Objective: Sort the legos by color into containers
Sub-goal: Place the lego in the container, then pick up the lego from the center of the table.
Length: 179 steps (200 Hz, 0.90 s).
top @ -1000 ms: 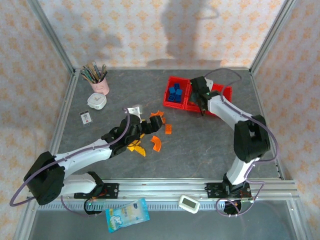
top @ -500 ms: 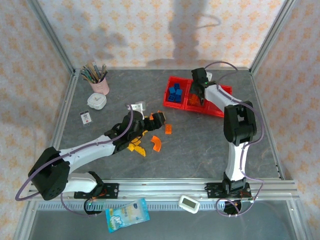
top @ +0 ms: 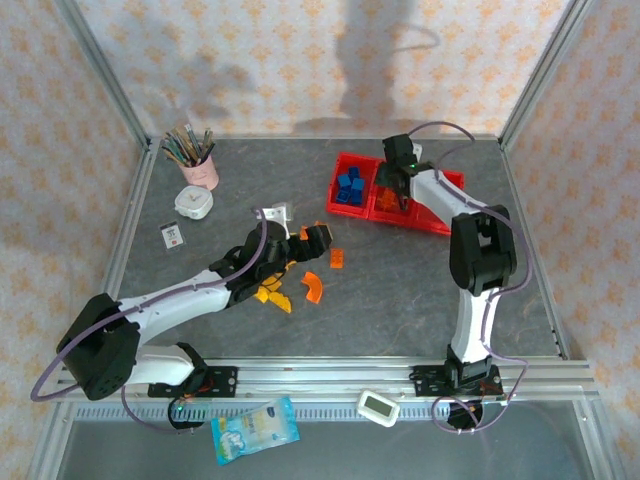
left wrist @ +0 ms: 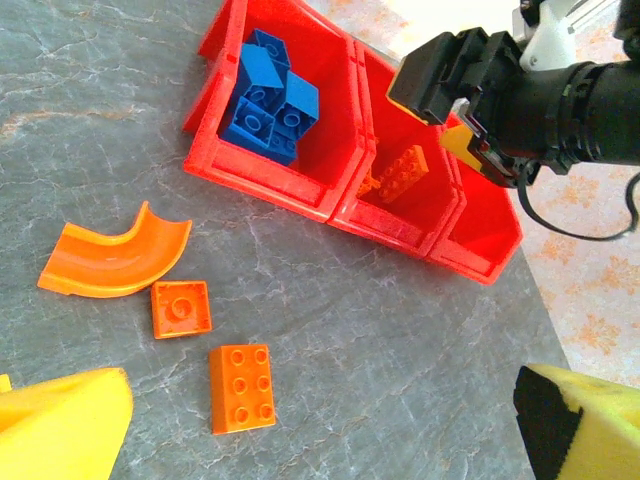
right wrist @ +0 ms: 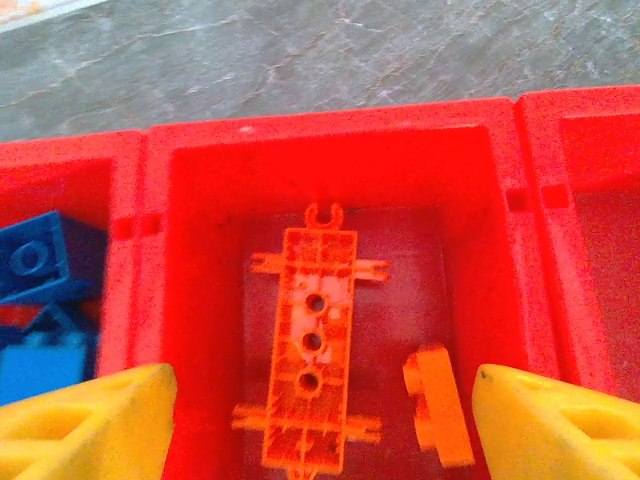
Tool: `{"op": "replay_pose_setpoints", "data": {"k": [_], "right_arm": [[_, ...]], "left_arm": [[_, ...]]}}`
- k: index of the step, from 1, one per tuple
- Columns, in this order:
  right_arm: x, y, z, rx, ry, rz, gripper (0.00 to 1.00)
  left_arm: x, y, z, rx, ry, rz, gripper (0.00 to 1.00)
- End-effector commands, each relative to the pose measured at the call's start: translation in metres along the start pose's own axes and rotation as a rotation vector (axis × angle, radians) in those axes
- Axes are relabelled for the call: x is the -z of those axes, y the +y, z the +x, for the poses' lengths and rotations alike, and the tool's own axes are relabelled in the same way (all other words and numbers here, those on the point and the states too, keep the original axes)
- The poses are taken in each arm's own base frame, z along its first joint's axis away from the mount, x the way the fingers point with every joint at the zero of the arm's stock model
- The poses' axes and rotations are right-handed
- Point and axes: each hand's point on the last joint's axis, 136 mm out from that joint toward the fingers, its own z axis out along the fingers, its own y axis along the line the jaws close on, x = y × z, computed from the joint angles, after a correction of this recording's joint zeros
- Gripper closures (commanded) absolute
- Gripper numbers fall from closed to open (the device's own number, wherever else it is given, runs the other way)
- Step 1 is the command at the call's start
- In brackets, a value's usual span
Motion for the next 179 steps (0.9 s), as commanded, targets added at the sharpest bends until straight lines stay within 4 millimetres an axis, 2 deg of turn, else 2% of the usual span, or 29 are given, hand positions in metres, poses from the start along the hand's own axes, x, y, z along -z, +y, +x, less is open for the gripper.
{"op": "replay_pose_setpoints", "data": {"k": [1, 43, 95, 132, 179], "right_arm": [[0.044, 0.019, -0.007, 0.008, -0.051, -0.078, 0.23], [0.077, 0.037, 0.025, 0.039, -0.032, -0.154, 0.22], [0.104, 0.063, 0.085, 0.093, 0.032, -0.266, 0.22], [0.112, 0.082, 0.131, 0.141, 0.087, -0.303, 0.21], [0.108, 0.101, 0.181, 0.246, 0.146, -0.317, 0.18]], "left_arm": [[0.012, -0.013, -0.020, -0.002, -0.052, 0.040, 0.01], [0.031, -0.006, -0.023, 0.006, -0.082, 0.029, 0.01], [0.053, 0.013, -0.017, 0.028, -0.104, -0.008, 0.01], [0.064, 0.032, -0.009, 0.052, -0.115, -0.047, 0.01], [0.077, 0.059, 0.003, 0.082, -0.126, -0.112, 0.01]]}}
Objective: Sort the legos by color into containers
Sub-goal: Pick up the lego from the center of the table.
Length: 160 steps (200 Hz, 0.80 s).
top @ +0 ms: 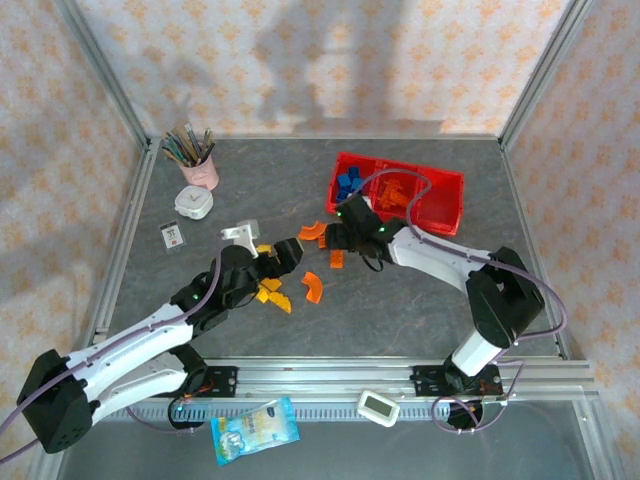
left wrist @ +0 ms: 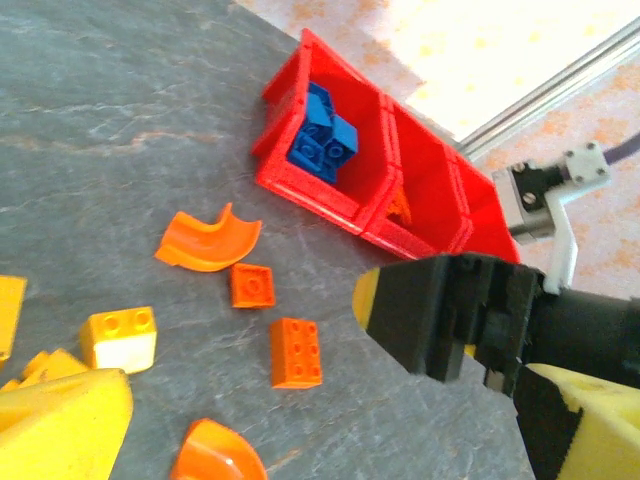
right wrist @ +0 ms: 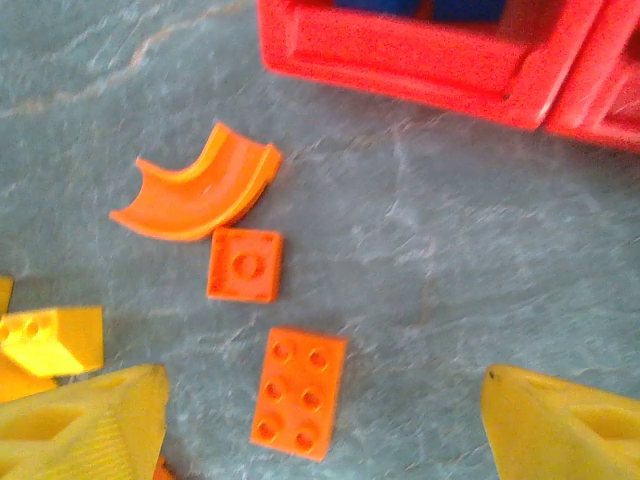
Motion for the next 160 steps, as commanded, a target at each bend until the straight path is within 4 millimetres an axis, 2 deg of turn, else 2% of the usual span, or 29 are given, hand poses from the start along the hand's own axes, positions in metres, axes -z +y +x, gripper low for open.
{"op": "replay_pose_setpoints", "data": {"k": [1, 20, 91, 160], "right_arm": [[-0.006, 0.009, 0.007, 0.009, -0.005, -0.003, 0.18], [-0.015, 0.008, 0.016, 0.026, 0.014, 0.034, 0.19], [-0.055, 0.012, 0.034, 0.053, 0.066, 0.138, 0.33], [-0.075, 0.005, 0.044, 0.080, 0.091, 0.193, 0.50]], "left_arm": [[0.006, 0.024, 0.002, 0.027, -0.020, -0.074, 0.01], [0.010, 0.029, 0.004, 0.036, -0.027, -0.077, 0.01], [0.013, 0.036, 0.006, 0.048, -0.034, -0.090, 0.01], [0.009, 0.036, 0.007, 0.043, -0.030, -0.091, 0.01]]}}
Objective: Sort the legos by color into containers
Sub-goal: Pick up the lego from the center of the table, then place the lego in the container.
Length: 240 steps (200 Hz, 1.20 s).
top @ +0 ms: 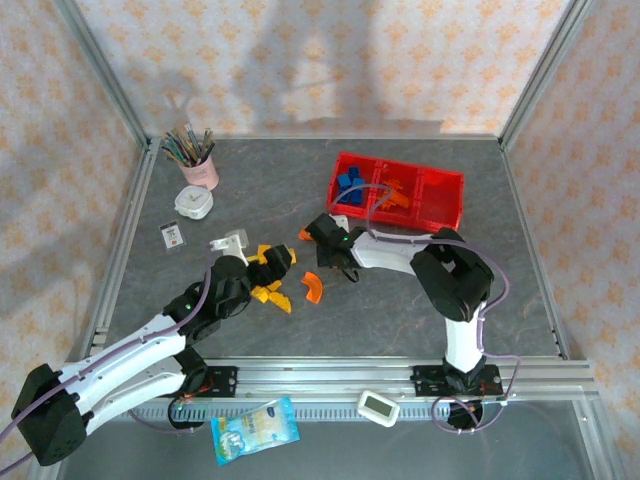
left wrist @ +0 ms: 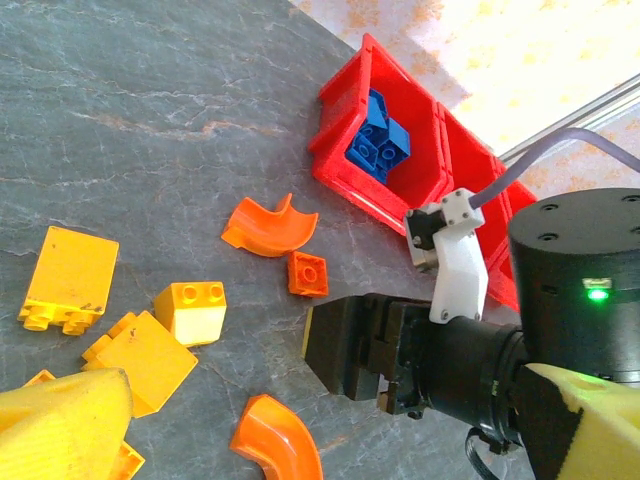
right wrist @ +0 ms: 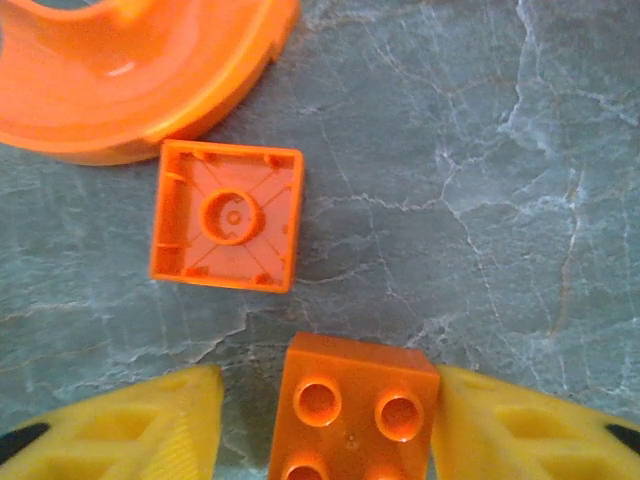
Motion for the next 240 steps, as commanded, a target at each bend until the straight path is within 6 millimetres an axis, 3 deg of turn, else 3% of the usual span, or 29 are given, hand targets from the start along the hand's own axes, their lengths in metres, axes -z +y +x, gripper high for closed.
{"op": "replay_pose_setpoints", "data": {"k": [1, 53, 108, 145, 171, 208, 240], "right_arm": [[-0.002, -0.004, -0.003, 0.006, -0.017, 0.049, 0.50], [0.008, -0.010, -0.004, -0.012, -0.035, 0.042, 0.68], [0.043, -0.021, -0.024, -0.060, -0.100, 0.015, 0.71], [0.072, -0.051, -0.054, -0.117, -0.172, 0.018, 0.71], [0.080, -0.081, -0.080, -0.177, -0.209, 0.030, 0.71], [0.076, -0.121, -0.125, -0.249, -0.256, 0.077, 0.71], [0.060, -0.140, -0.158, -0.271, -0.275, 0.105, 0.71]], "left_arm": [[-0.002, 0.009, 0.000, 0.007, -0.010, -0.026, 0.01], [-0.003, 0.005, 0.000, 0.006, -0.001, -0.014, 0.01], [-0.004, -0.012, -0.001, 0.003, 0.023, 0.037, 0.01], [-0.012, -0.023, -0.001, -0.009, 0.046, 0.058, 0.01], [-0.021, -0.034, 0.001, -0.008, 0.064, 0.090, 0.01], [-0.038, -0.050, 0.001, -0.026, 0.087, 0.112, 0.01], [-0.054, -0.059, 0.001, -0.050, 0.099, 0.111, 0.01]]}}
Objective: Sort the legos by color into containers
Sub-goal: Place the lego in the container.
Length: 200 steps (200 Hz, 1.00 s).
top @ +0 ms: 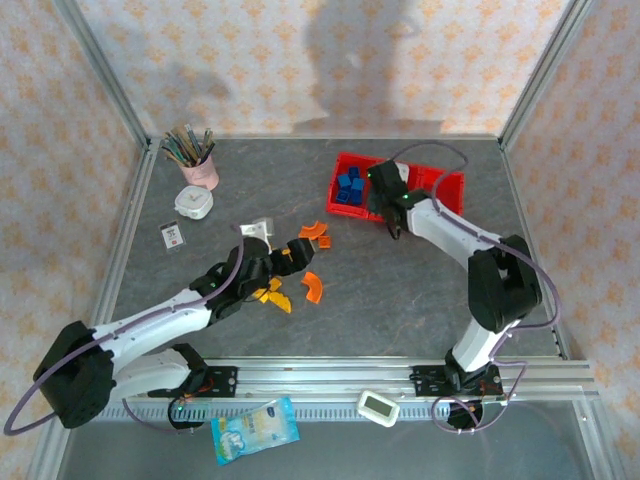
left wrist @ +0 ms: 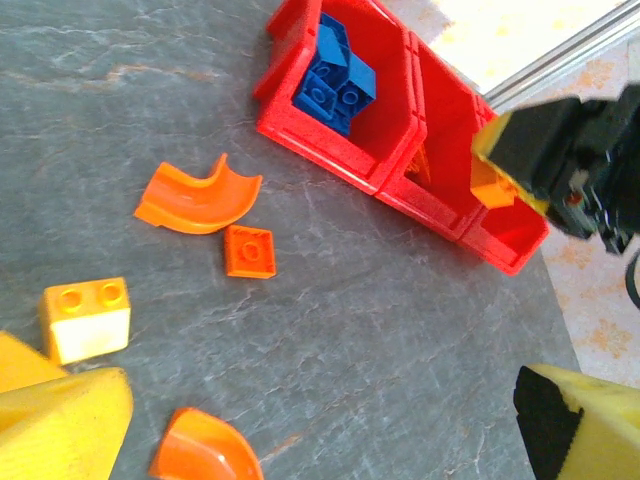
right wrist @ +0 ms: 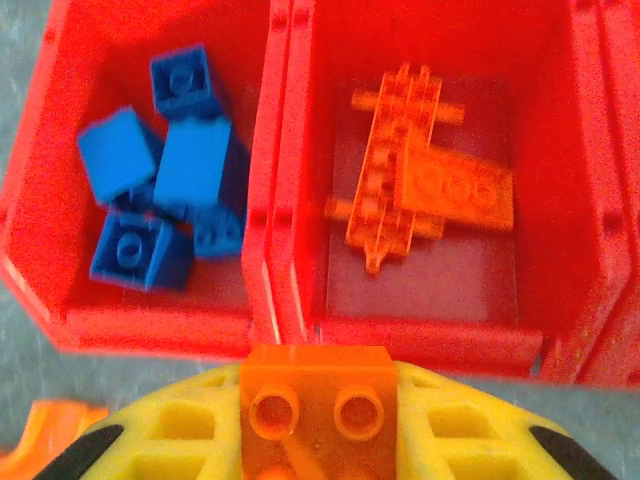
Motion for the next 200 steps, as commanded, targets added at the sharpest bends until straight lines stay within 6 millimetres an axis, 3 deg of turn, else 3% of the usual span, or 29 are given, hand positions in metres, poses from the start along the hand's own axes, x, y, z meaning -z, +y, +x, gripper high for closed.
{"op": "replay_pose_setpoints", "data": {"k": [1, 47, 81, 107, 125, 161, 200], "right_arm": [[-0.016, -0.001, -0.021, 0.025, -0.018, 0.023, 0.71], [-0.053, -0.024, -0.053, -0.020, -0.019, 0.094, 0.71], [-0.077, -0.033, -0.058, -0.032, 0.002, 0.110, 0.71], [-0.086, -0.036, -0.059, -0.044, 0.019, 0.106, 0.63], [-0.081, -0.034, -0.064, -0.048, 0.006, 0.097, 0.53], [-0.055, -0.031, -0.076, -0.069, -0.025, 0.061, 0.49], [-0.023, -0.022, -0.063, -0.076, -0.035, -0.014, 0.47]], "left_arm": [[-0.008, -0.023, -0.018, -0.025, -0.034, 0.061, 0.01], [-0.027, -0.034, -0.021, -0.044, -0.021, 0.071, 0.01], [-0.035, -0.039, -0.020, -0.050, -0.006, 0.072, 0.01], [-0.035, -0.042, -0.022, -0.046, -0.007, 0.080, 0.01], [-0.033, -0.040, -0.023, -0.047, -0.016, 0.075, 0.01], [-0.027, -0.041, -0.026, -0.053, -0.024, 0.081, 0.01], [-0.017, -0.038, -0.029, -0.056, -0.045, 0.074, 0.01]]}}
